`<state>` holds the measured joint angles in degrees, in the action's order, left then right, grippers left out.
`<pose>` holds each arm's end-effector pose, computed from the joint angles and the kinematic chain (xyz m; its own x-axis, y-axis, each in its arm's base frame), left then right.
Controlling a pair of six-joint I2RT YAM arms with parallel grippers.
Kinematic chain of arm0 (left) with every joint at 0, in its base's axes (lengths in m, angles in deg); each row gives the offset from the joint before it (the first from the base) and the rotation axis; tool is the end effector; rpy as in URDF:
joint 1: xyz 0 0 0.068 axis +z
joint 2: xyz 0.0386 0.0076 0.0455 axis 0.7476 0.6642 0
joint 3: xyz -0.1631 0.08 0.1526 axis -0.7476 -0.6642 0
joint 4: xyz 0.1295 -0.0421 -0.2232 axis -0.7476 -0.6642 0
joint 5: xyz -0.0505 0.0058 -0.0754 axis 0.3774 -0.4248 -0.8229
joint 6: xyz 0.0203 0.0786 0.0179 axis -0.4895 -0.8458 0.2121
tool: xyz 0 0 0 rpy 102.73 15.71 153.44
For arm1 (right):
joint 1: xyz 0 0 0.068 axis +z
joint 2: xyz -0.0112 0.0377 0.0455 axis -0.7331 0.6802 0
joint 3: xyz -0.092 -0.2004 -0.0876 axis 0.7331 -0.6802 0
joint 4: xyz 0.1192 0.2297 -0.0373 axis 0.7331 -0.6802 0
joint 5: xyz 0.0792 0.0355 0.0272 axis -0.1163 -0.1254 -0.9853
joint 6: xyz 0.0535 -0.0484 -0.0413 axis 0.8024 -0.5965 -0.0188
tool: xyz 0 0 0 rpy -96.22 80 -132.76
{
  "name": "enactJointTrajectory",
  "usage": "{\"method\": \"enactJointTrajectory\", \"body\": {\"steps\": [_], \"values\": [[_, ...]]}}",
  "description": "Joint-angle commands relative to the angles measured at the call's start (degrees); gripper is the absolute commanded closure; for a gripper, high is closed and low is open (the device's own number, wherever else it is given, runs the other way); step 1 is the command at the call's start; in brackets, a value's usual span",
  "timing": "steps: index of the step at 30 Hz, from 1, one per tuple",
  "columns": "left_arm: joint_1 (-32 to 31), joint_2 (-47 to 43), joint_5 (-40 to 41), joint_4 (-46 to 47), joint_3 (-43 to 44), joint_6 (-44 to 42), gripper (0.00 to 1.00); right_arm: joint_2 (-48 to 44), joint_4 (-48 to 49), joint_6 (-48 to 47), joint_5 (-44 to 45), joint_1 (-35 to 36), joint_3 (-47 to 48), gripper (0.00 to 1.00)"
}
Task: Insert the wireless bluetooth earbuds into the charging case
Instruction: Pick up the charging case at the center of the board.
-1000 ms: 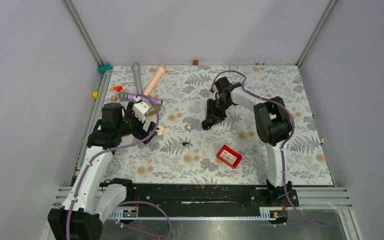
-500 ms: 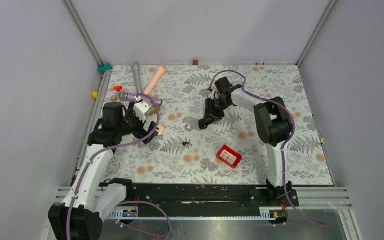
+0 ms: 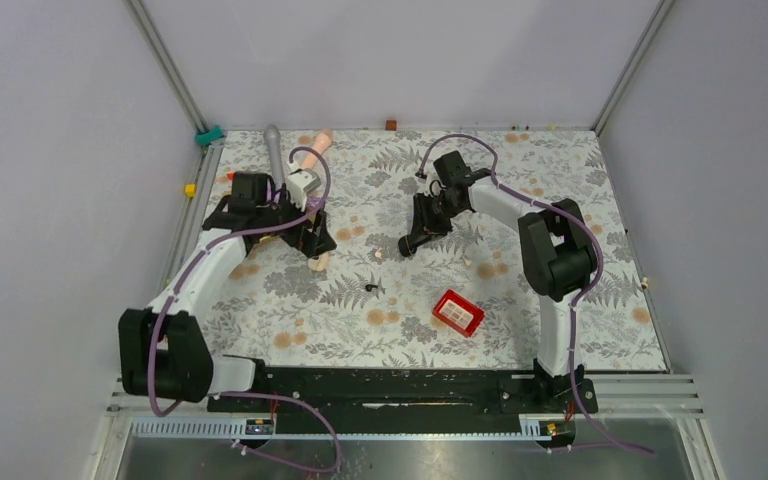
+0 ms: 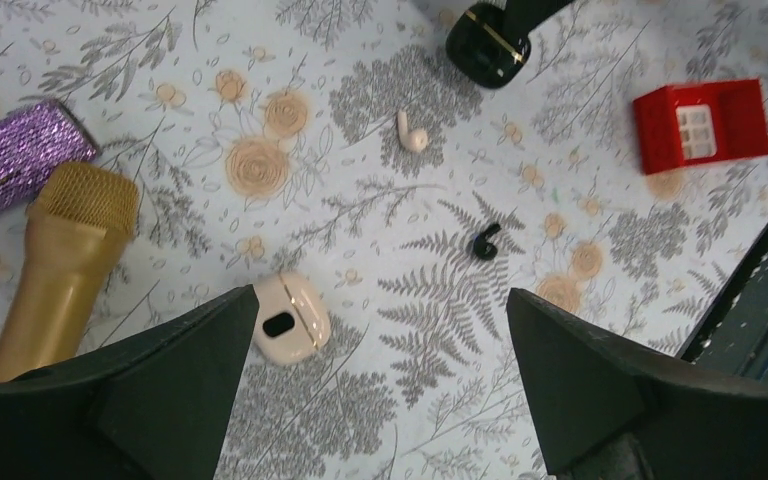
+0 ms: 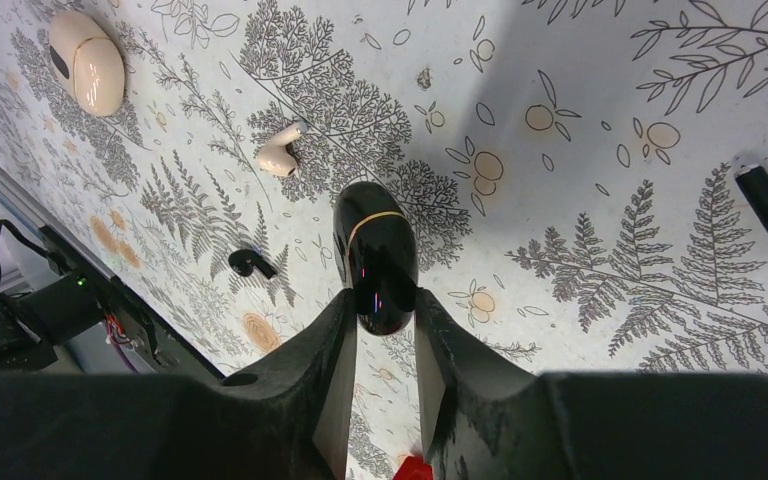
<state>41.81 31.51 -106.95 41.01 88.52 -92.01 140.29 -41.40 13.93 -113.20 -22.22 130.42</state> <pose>0.2889 -0.0791 0.2125 -0.5298 0.3106 -0.7892 0.7175 0.6603 -0.2219 0.3756 0.2139 0.1150 -0.9099 -0.1944 -0.3663 -0.3767 0.7570 0.5340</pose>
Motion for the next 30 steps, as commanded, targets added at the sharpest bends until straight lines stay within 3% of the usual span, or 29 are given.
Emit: {"method": "enactJointTrajectory", "body": {"steps": [1, 11, 20, 27, 30], "values": [[-1.53, 4.71, -5.17, 7.12, 4.99, 6.95, 0.02, -2.31, 0.81, -1.21, 0.08, 0.56, -0.31, 0.76], [-2.92, 12.54, -5.25, 8.83, 9.53, 10.25, 0.02, -4.06, 0.72, -2.96, 2.46, 0.57, -1.01, 0.76], [-3.05, 11.87, -5.91, 11.05, 7.10, 12.01, 0.02, -1.85, -0.33, -3.76, 4.06, 1.70, 0.01, 0.73], [-3.06, 9.91, -3.89, 8.08, 7.52, 9.25, 0.02, -2.52, -1.63, -2.92, 7.32, 1.97, 1.16, 0.46], [-3.05, 7.80, -2.67, 6.80, 7.72, 7.71, 0.02, -3.51, -1.63, -1.51, 9.41, 1.96, 0.43, 0.42]]}}
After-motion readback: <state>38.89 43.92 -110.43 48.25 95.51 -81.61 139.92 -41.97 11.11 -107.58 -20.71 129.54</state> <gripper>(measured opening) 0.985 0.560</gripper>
